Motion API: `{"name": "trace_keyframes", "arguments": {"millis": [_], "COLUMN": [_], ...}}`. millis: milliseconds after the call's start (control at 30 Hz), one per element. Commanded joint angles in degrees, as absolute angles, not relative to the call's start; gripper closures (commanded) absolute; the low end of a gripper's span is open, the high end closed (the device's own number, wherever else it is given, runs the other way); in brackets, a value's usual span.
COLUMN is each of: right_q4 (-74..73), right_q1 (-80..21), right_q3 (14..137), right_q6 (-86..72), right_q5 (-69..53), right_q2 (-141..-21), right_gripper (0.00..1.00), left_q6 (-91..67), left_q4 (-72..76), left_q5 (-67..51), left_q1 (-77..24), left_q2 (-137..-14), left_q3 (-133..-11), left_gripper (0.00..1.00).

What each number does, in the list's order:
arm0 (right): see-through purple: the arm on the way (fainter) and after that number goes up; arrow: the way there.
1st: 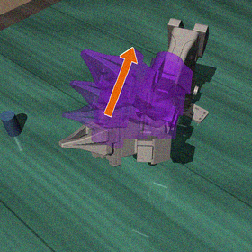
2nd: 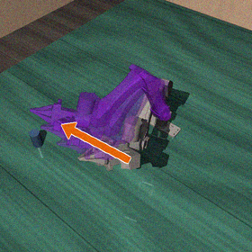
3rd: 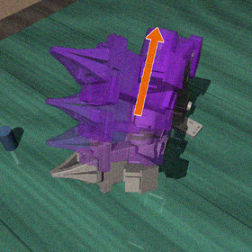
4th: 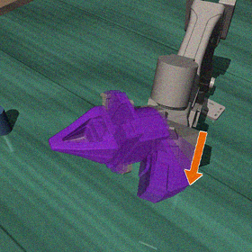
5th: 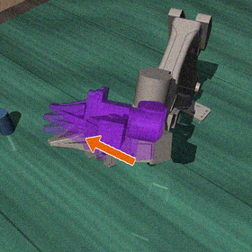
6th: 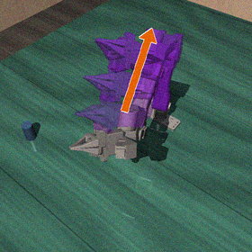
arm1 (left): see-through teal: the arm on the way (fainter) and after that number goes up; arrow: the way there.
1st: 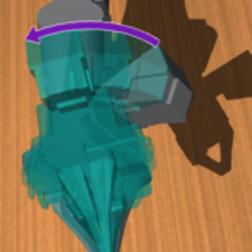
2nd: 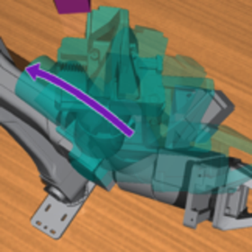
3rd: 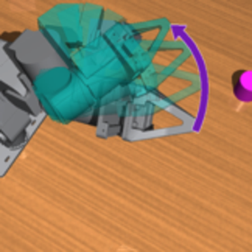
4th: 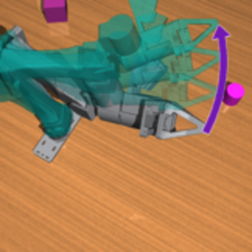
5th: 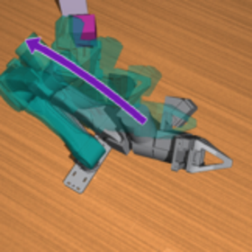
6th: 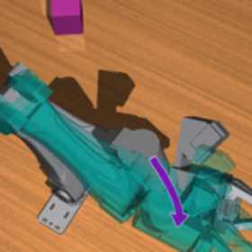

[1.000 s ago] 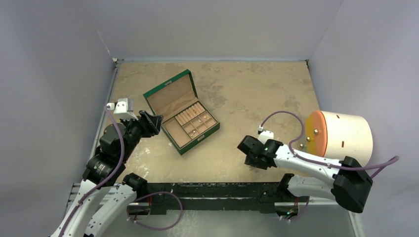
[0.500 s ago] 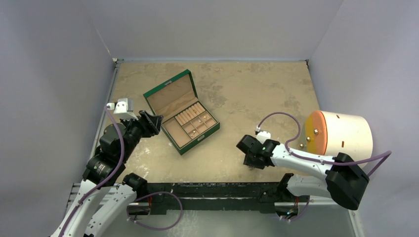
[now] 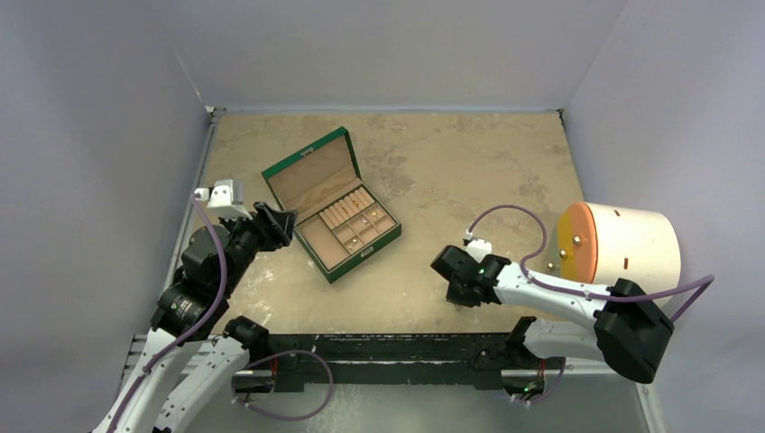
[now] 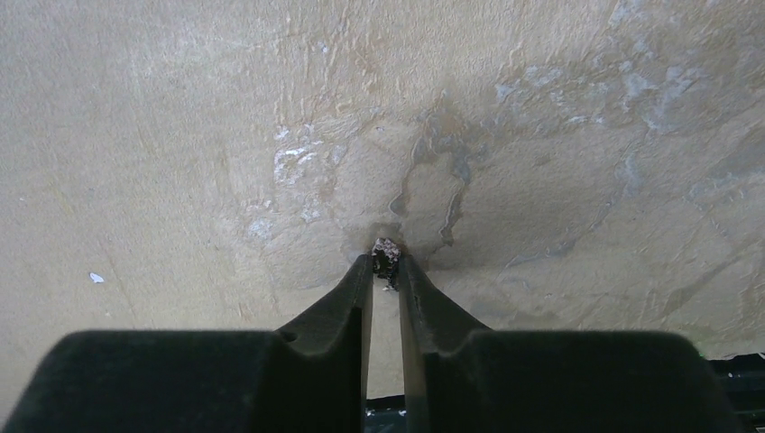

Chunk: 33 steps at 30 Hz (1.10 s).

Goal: Organize the mixed jewelry

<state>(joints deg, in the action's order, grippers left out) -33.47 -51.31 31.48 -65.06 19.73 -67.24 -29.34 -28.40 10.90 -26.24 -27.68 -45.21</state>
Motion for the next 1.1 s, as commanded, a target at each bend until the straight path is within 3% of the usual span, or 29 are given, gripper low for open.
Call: {"name": "trace_keyframes", "arguments": {"millis": [0, 200, 633, 1067], "right_q4": [-34.0, -35.0, -34.7, -22.7], "right_q1": [-51.1, -51.1, -51.1, -51.0], "right_q3": [32.3, 34.4, 46.1, 65.5], "right_q6": [-65.0, -64.3, -57.5, -44.9], "right_q5": [19.9, 21.0, 25.9, 23.4], "right_q2": [-67.4, -66.8, -68.8, -84.3], "right_gripper": [0.84, 0.93, 0.96, 0.97], "left_q6": [-28.6, -28.6, -28.6, -28.6], "left_q4": [-26.7, -26.7, -26.7, -26.8], "left_q5": [10.9, 10.9, 11.0, 11.0], "left_q1": [-25.8, -25.8, -25.8, -25.8], "left_q2": [-27.2, -27.0, -26.7, -26.4], "left_q3": [-45.5, -45.5, -45.5, -45.5], "left_gripper": [0.45, 0.45, 0.45, 0.45]}}
